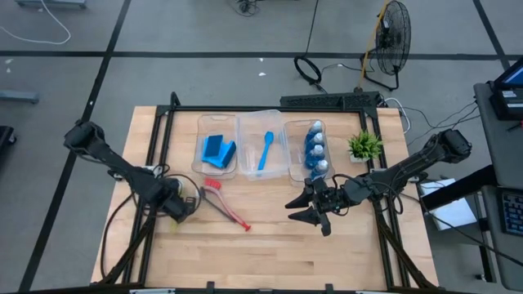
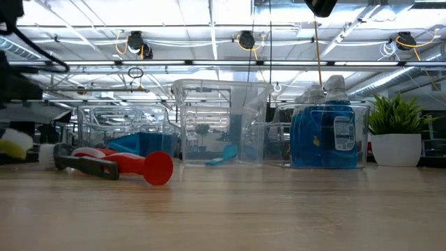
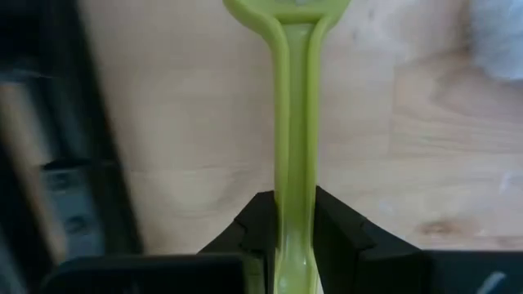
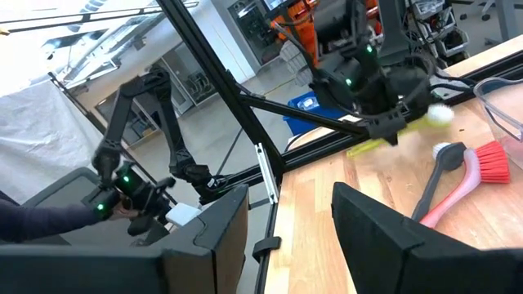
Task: Pick & Place Kitchen Sink Supplies
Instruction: Put the green dish brush into the white bin
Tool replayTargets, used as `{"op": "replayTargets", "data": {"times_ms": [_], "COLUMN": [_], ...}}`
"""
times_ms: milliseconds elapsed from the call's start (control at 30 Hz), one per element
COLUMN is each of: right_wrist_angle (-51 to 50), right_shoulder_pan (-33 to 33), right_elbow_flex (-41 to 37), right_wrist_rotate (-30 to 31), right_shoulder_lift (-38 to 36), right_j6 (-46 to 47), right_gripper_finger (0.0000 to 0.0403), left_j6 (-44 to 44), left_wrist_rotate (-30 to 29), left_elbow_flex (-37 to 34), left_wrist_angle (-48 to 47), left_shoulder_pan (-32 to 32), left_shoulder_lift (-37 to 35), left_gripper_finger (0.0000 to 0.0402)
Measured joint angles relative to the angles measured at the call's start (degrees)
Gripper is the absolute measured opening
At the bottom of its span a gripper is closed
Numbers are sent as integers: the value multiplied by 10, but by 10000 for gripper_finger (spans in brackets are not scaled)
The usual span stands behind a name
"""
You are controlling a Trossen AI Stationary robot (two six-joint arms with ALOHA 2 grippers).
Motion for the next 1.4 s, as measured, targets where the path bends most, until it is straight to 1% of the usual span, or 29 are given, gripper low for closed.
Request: {"op": "replayTargets", "data": {"times_ms": [100,267,367,467,567,667,800,900,1000,1133,1200,1267,1400], "right_wrist_angle": [0,0,0,0,0,0,0,0,0,0,0,0,0], "right_shoulder_pan": [0,0,0,0,0,0,0,0,0,0,0,0,0], "right_elbow_flex": [0,0,0,0,0,0,0,0,0,0,0,0,0], "right_wrist_rotate": [0,0,0,0,0,0,0,0,0,0,0,0,0], "right_shoulder_lift": [0,0,0,0,0,0,0,0,0,0,0,0,0], "right_j6": [0,-2,-2,-5,-6,-10,-11,-11,-11,-11,-12,-12,-13], "right_gripper_finger": [167,167,167,167,167,167,167,167,167,167,167,167,167], "left_j6": [-26,-68,-83,-98,-107,-103,-83,-40,19,129,196,259,369], "left_wrist_rotate": [-12,-57,-69,-96,-145,-217,-285,-338,-409,-517,-560,-590,-616], "left_elbow_flex": [43,105,145,191,237,265,288,302,315,334,335,335,335], "left_wrist_angle": [-86,-164,-238,-296,-341,-339,-340,-337,-330,-298,-267,-235,-169], "left_shoulder_pan": [-19,-41,-49,-55,-58,-58,-52,-50,-50,-51,-52,-52,-52], "left_shoulder_lift": [-5,-15,-14,-14,-15,-16,-10,-9,-9,-11,-12,-12,-12], "left_gripper_finger": [56,56,56,56,56,56,56,56,56,56,56,56,56]}}
